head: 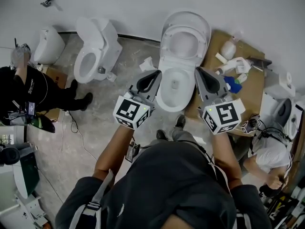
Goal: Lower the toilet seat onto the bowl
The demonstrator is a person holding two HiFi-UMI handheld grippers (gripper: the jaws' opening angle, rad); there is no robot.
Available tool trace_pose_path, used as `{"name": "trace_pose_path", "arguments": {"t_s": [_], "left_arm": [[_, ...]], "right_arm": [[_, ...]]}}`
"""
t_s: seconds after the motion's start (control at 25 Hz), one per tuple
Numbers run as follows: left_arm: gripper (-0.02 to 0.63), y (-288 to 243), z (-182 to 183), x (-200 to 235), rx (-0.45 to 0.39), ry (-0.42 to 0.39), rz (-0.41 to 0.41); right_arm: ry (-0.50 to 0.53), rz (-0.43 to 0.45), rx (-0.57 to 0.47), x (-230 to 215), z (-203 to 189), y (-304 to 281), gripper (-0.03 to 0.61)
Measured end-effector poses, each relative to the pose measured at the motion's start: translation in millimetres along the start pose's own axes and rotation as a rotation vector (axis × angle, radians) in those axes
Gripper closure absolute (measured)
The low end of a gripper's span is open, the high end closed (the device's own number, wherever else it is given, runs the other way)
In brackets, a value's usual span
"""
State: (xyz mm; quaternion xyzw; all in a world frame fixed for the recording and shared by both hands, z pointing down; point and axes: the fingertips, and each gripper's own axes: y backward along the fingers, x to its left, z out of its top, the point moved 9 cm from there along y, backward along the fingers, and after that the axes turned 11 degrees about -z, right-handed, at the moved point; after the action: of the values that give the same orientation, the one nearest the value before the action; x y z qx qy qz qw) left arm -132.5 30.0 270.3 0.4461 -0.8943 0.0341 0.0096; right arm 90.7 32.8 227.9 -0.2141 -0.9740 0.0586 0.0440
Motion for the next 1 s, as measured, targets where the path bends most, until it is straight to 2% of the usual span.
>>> {"name": "trace_pose_path", "arguments": {"t_s": [0.6,1.0], "left_arm": [[0.611,-90.6,-1.8,24.1,0.021,0.009,0.077],[0.611,-118.3,-4.5,40.7,0.025,0.023,0.066]], "right_arm": [[-0.002,0.107,0.002,-79.9,-6.1,-60.7,0.569],[-0.011,0.098,0.014,-101.3,-9.4,-83.5,0.569]]}}
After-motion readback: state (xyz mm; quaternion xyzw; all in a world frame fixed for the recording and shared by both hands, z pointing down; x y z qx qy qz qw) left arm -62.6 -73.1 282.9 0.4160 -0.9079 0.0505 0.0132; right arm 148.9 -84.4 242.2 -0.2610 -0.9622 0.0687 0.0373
